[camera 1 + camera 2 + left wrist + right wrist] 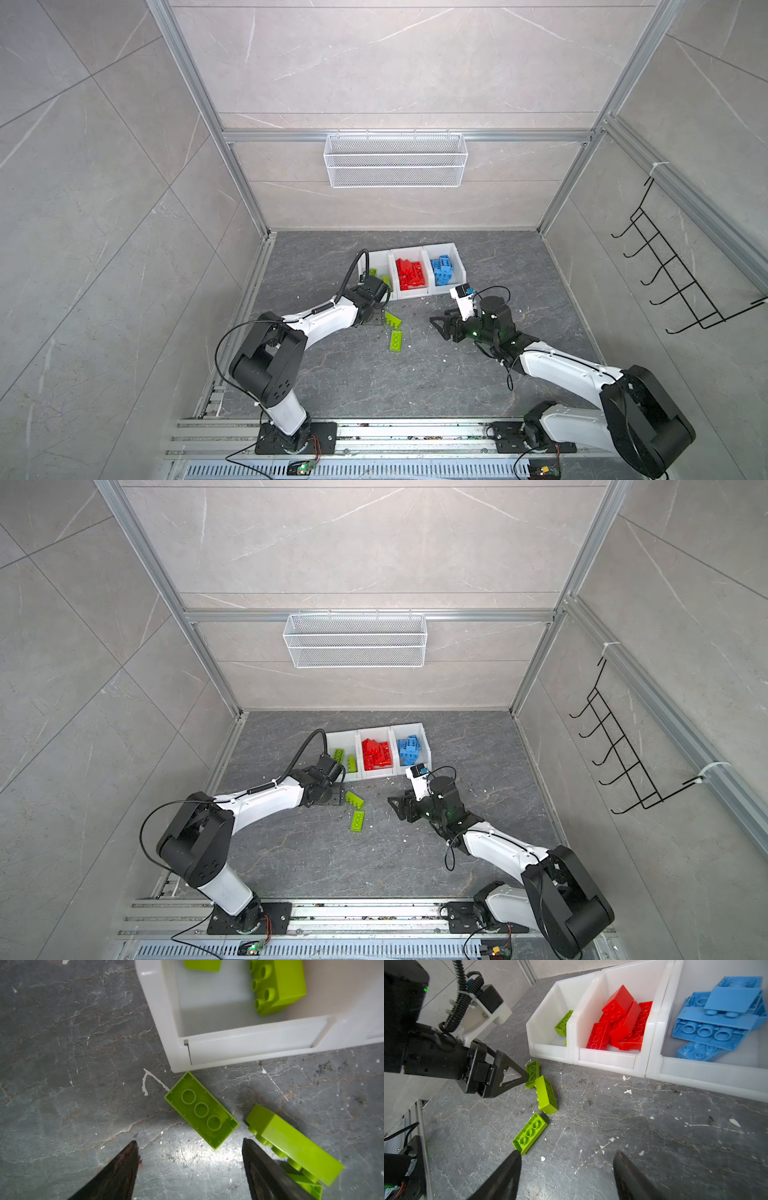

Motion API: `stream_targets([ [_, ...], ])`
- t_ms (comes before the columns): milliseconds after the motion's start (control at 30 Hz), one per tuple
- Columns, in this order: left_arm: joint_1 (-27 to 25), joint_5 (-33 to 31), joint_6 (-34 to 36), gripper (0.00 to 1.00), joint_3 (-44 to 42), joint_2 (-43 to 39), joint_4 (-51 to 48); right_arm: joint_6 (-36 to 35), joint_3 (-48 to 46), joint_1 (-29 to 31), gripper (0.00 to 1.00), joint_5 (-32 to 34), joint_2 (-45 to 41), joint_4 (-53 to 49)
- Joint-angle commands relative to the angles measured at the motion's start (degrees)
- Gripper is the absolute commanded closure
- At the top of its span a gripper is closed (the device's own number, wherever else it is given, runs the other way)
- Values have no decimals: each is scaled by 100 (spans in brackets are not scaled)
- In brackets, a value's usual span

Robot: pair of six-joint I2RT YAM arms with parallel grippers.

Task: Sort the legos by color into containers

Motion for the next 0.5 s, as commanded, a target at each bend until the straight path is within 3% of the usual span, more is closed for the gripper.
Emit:
stream_targets([
  [0, 28, -188, -307, 19, 217, 207, 149, -127, 156, 43, 28, -26, -12, -129],
  [467, 172, -226, -355, 20, 299, 536, 745, -114, 169, 43, 28, -53, 74, -111],
])
